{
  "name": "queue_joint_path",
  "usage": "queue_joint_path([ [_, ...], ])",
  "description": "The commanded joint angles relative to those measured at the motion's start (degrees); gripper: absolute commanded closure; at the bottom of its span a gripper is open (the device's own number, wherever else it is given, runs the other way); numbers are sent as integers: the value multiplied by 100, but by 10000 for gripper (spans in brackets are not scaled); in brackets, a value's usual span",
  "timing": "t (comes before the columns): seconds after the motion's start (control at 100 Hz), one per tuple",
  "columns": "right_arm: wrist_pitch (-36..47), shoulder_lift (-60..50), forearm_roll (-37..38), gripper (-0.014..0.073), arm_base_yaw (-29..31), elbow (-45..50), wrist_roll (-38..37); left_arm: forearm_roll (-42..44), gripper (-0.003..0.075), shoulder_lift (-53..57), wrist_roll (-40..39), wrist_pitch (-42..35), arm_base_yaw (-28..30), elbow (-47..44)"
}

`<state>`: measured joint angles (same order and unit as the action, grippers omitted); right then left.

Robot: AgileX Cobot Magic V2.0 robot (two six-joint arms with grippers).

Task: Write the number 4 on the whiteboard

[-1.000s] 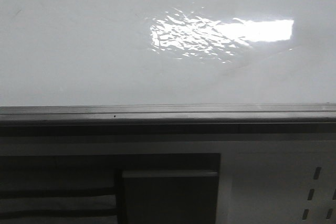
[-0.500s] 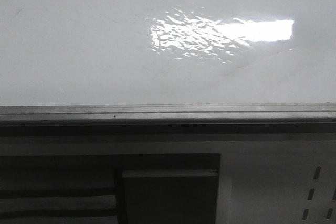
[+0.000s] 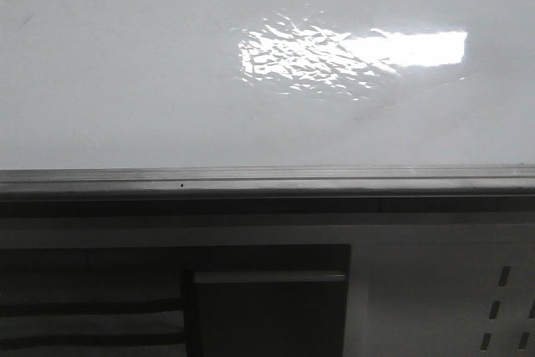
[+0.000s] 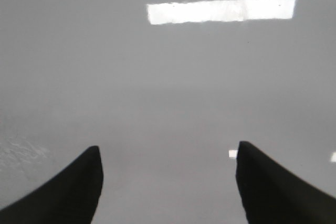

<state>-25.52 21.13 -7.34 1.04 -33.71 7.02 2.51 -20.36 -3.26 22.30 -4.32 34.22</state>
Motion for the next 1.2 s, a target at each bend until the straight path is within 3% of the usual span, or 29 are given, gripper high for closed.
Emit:
queue_joint_path([
  [0.0,474,98,21,114,35,-198,1,-59,230,-273,6,-414,22,129],
  [0.1,474,98,21,114,35,-198,1,-74,223,-627,394,-414,-5,129],
  [0.41,474,98,21,114,35,-198,1,106,228,-2314,423,-411,-788,129],
  [0.64,342,98,21,114,35,-198,1,92,228,-3487,423,-440,-799,448],
  [1.0,309,98,21,114,35,-198,1,92,232,-4387,423,-651,-799,692],
  [1.19,309,98,21,114,35,-198,1,92,359,-4524,423,-754,-799,692],
])
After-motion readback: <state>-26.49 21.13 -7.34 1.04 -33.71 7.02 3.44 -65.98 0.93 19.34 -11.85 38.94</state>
